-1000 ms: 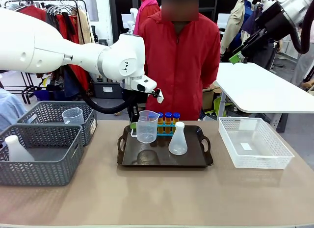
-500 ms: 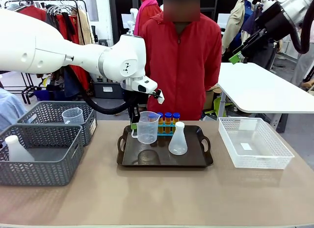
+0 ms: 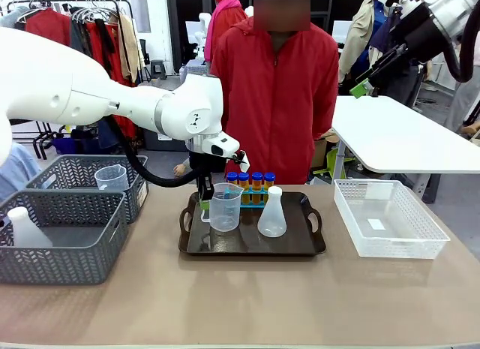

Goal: Prepare the laboratory tools.
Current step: Pick up one Large Measuring Cup and place it on the Handle tray.

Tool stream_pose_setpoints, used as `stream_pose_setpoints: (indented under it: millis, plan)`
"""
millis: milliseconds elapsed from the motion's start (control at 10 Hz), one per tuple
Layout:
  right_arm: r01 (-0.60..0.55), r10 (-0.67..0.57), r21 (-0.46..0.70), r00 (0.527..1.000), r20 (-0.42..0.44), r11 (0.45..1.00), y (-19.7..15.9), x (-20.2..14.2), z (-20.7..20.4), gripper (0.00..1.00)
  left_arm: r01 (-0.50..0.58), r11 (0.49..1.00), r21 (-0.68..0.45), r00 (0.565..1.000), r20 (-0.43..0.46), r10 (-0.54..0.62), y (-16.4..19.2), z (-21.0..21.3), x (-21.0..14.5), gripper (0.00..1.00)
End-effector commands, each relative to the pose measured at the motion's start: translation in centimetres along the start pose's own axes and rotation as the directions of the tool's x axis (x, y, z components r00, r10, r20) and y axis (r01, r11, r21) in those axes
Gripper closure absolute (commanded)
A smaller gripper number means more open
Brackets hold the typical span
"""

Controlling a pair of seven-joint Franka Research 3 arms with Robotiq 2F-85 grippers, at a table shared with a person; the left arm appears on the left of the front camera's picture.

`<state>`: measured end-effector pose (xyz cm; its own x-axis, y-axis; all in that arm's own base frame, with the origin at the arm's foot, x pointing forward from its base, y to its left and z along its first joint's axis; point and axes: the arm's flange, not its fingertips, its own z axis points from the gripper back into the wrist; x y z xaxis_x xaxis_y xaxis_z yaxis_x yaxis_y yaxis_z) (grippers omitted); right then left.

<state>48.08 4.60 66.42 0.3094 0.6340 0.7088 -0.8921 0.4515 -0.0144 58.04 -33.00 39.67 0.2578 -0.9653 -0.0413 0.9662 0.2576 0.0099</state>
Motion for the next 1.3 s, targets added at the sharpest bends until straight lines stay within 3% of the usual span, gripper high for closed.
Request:
stream_pose_setpoints:
  millis: [0, 100, 600, 700, 1200]
  plan:
    - [0.001, -0.001, -0.007, 1.000, 0.005, 1.000, 0.1, 0.1, 0.1, 0.00, 0.000, 1.000, 0.012, 1.000, 0.017, -0.001, 0.2, 0.2, -0.4, 1.00]
    - [0.001, -0.001, -0.007, 1.000, 0.005, 1.000, 0.1, 0.1, 0.1, 0.00, 0.003, 1.000, 0.004, 1.000, 0.015, -0.003, 0.1, 0.2, -0.5, 1.00]
    - [0.001, -0.001, -0.007, 1.000, 0.005, 1.000, 0.1, 0.1, 0.1, 0.00, 0.004, 1.000, 0.000, 1.000, 0.031, -0.004, 0.0, 0.6, -0.8, 0.04]
    - [0.001, -0.001, -0.007, 1.000, 0.005, 1.000, 0.1, 0.1, 0.1, 0.00, -0.001, 1.000, 0.003, 0.999, 0.035, 0.001, 0.0, 0.9, -0.9, 0.00]
    - [0.001, -0.001, -0.007, 1.000, 0.005, 1.000, 0.1, 0.1, 0.1, 0.00, -0.003, 1.000, 0.011, 0.999, 0.040, 0.002, -0.1, 1.7, -1.4, 0.00]
